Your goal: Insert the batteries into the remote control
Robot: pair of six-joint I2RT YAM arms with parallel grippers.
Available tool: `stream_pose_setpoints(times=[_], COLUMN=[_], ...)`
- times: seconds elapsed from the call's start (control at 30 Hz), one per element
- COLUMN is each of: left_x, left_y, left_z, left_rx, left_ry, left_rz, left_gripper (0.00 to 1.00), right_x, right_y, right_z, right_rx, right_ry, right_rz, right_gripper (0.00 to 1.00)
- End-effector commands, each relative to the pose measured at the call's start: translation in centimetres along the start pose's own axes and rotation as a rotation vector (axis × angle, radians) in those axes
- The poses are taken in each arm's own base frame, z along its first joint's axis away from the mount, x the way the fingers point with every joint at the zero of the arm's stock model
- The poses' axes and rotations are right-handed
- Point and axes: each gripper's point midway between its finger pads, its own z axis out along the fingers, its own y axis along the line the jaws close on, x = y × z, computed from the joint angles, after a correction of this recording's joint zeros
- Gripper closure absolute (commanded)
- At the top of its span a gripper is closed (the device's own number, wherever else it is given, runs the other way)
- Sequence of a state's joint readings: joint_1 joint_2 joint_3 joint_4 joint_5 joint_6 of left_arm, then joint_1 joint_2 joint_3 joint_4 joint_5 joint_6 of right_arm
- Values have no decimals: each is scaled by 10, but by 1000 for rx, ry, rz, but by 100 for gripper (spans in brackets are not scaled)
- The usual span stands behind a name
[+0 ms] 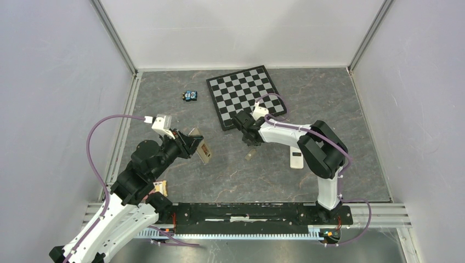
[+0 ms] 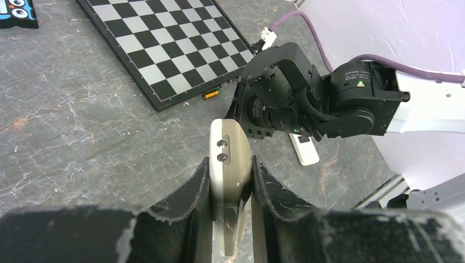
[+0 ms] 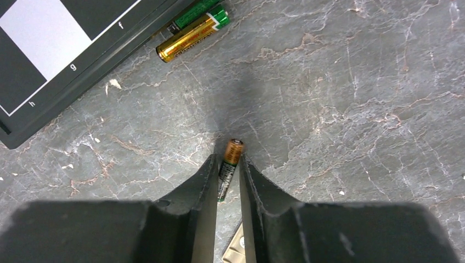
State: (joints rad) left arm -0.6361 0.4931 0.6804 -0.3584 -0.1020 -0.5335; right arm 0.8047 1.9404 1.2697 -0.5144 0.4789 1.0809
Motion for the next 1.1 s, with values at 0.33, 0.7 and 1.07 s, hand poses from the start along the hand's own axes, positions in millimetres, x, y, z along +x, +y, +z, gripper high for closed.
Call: stream_pose_setpoints(times=[0.33, 0.7, 1.07], left_x=[-7, 15, 19], left_y=[-5, -13, -46], left_z=[4, 29, 51], left_rx=[16, 58, 230], left_ry=[-28, 48, 53], left_rz=[-18, -74, -165], left_gripper=[98, 98, 98], right_x=[-11, -71, -91], right_y=[-18, -12, -3], right_z=[3, -57, -173], right_rx=[83, -148, -683], right_ry=[-82, -296, -536], right_rz=[-101, -222, -330], right_gripper=[100, 100, 100])
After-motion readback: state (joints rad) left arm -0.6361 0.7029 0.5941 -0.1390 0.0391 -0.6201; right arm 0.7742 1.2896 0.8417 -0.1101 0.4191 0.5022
